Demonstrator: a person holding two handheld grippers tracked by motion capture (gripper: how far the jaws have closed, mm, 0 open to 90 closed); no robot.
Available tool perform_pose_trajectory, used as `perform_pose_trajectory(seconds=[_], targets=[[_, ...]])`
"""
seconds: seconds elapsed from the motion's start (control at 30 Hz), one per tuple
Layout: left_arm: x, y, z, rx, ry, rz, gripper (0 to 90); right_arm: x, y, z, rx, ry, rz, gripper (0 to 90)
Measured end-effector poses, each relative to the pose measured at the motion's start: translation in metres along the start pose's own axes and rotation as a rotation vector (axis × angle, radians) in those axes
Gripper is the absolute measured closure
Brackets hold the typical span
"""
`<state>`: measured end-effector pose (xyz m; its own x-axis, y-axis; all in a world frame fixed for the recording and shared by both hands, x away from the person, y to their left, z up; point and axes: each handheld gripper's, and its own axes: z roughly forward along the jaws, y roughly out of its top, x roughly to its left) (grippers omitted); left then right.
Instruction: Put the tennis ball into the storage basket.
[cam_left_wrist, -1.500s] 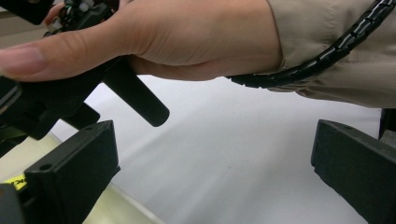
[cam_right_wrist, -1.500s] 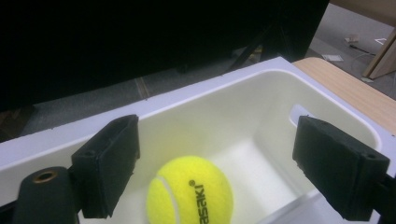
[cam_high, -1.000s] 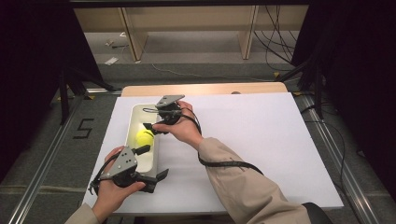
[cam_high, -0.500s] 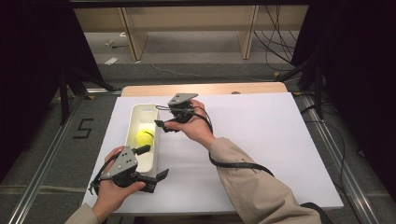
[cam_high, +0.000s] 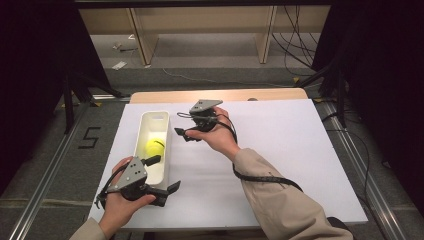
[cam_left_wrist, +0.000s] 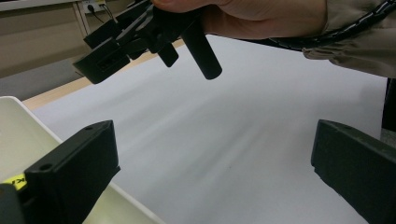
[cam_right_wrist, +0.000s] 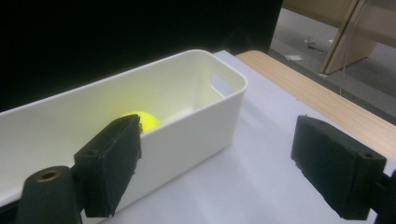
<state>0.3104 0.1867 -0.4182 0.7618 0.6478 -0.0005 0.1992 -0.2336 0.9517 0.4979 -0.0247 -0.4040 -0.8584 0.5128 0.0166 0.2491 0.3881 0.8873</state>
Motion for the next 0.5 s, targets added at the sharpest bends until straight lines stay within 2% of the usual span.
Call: perform_pose_trajectory(seconds=[0.5], targets=[[0.000, 0.000, 0.000, -0.002, 0.001, -0.005, 0.3, -0.015, -0.011, -0.026, -0.011, -0.043, 0.022, 17.1]])
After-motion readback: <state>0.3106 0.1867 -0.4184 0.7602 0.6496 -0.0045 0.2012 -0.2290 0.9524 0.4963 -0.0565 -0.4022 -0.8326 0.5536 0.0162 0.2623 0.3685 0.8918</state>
